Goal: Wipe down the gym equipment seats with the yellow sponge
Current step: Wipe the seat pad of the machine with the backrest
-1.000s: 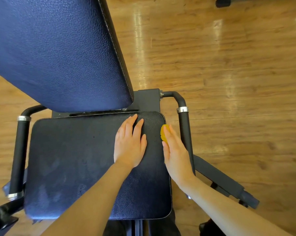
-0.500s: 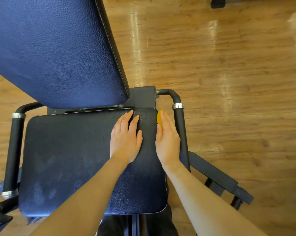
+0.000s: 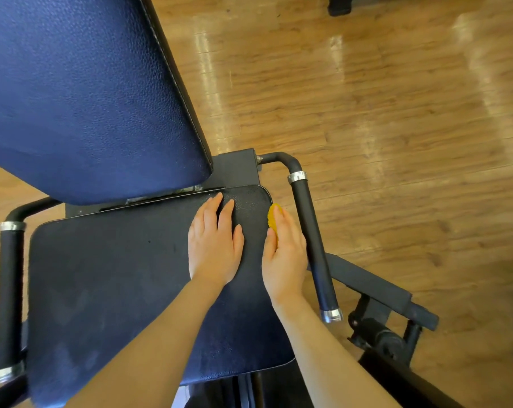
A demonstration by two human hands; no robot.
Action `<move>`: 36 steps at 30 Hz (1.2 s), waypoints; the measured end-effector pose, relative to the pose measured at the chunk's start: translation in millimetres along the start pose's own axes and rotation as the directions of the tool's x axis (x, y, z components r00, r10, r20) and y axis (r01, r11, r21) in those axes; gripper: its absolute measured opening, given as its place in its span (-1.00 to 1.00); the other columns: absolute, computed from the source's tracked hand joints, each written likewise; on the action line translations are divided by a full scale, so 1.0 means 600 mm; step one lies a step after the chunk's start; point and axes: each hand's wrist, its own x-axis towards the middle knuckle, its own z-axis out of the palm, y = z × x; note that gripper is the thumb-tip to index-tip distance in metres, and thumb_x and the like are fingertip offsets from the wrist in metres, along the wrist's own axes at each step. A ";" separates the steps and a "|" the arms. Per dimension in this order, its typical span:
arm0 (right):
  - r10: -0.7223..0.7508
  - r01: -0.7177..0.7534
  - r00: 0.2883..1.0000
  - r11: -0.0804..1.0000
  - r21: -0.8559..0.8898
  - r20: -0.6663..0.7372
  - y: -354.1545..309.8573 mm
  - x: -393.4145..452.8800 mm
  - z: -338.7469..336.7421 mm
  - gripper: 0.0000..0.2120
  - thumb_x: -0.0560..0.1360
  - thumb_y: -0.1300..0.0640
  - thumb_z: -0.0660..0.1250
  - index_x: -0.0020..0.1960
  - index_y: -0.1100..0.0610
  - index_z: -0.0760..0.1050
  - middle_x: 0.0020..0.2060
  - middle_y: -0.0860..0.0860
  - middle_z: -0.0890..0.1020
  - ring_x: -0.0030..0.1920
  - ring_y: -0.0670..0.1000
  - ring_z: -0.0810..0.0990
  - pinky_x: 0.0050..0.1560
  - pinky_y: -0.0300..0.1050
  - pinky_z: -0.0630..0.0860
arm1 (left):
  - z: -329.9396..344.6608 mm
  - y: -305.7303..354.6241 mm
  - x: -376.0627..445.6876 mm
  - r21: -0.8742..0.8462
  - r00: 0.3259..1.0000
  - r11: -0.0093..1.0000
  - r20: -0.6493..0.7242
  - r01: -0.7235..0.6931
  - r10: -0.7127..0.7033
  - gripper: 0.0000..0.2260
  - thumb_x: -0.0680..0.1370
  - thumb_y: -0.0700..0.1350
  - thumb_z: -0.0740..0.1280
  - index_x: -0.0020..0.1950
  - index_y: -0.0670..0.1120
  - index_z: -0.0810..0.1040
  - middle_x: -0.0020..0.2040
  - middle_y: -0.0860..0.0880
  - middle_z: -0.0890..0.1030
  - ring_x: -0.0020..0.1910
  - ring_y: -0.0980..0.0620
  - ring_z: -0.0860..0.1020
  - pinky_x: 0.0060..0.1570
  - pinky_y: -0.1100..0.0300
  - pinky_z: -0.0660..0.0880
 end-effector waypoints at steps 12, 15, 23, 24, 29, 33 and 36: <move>0.045 -0.048 0.997 0.998 0.048 0.058 0.016 -0.043 -0.020 -0.58 0.65 0.08 0.14 0.50 -0.04 0.25 0.42 -0.13 0.37 0.39 -0.13 0.31 0.30 -0.33 0.21 | 0.000 -0.004 -0.003 0.003 1.000 1.000 -0.001 -0.030 0.030 -0.58 0.60 -0.06 0.20 0.45 -0.14 0.35 0.46 -0.15 0.32 0.43 -0.15 0.27 0.37 -0.06 0.25; 0.086 -0.086 0.996 0.995 0.049 0.009 0.037 -0.090 -0.027 -0.59 0.64 0.07 0.16 0.48 -0.02 0.29 0.38 -0.08 0.43 0.35 -0.10 0.38 0.27 -0.26 0.31 | 0.000 -0.003 -0.004 0.012 0.999 0.999 -0.014 -0.043 0.043 -0.58 0.60 -0.07 0.19 0.44 -0.15 0.36 0.45 -0.15 0.33 0.42 -0.16 0.28 0.37 -0.05 0.25; 0.081 -0.086 0.996 0.979 0.184 0.030 0.041 -0.076 -0.032 -0.61 0.64 0.14 0.16 0.46 0.02 0.34 0.34 -0.07 0.47 0.32 -0.11 0.41 0.31 -0.20 0.38 | 0.003 -0.004 -0.005 0.023 0.996 0.997 -0.051 -0.069 0.070 -0.60 0.59 -0.09 0.22 0.42 -0.17 0.38 0.43 -0.16 0.35 0.39 -0.15 0.30 0.35 -0.05 0.28; 0.073 -0.079 0.997 0.978 0.195 0.035 0.036 -0.064 -0.031 -0.61 0.64 0.15 0.16 0.46 0.04 0.34 0.34 -0.06 0.46 0.32 -0.11 0.40 0.31 -0.23 0.36 | 0.003 -0.004 -0.006 0.023 0.996 0.997 -0.057 -0.072 0.073 -0.60 0.59 -0.09 0.22 0.41 -0.18 0.38 0.43 -0.16 0.35 0.39 -0.16 0.31 0.35 -0.05 0.28; 0.027 -0.036 0.999 0.978 0.206 0.046 0.017 -0.019 -0.023 -0.60 0.63 0.16 0.19 0.46 0.09 0.33 0.36 -0.01 0.45 0.35 -0.07 0.39 0.32 -0.28 0.29 | 0.003 -0.003 -0.005 0.023 0.996 0.997 -0.051 -0.071 0.072 -0.59 0.59 -0.09 0.22 0.42 -0.17 0.37 0.43 -0.16 0.35 0.39 -0.16 0.31 0.35 -0.06 0.28; 0.026 -0.039 0.998 0.973 0.228 0.056 0.032 -0.047 -0.028 -0.61 0.63 0.16 0.18 0.46 0.06 0.34 0.36 -0.06 0.45 0.34 -0.14 0.38 0.30 -0.40 0.23 | 0.003 -0.004 -0.006 0.029 0.996 0.997 -0.047 -0.069 0.071 -0.59 0.59 -0.08 0.22 0.42 -0.16 0.37 0.43 -0.15 0.35 0.39 -0.15 0.31 0.34 -0.06 0.29; 0.028 -0.032 0.999 0.968 0.251 0.019 0.053 -0.092 -0.035 -0.62 0.63 0.17 0.20 0.43 0.06 0.38 0.32 -0.09 0.48 0.31 -0.19 0.41 0.30 -0.42 0.27 | 0.002 -0.002 -0.006 0.028 0.996 0.997 -0.047 -0.071 0.072 -0.59 0.59 -0.08 0.22 0.42 -0.16 0.37 0.43 -0.15 0.35 0.39 -0.15 0.31 0.34 -0.05 0.28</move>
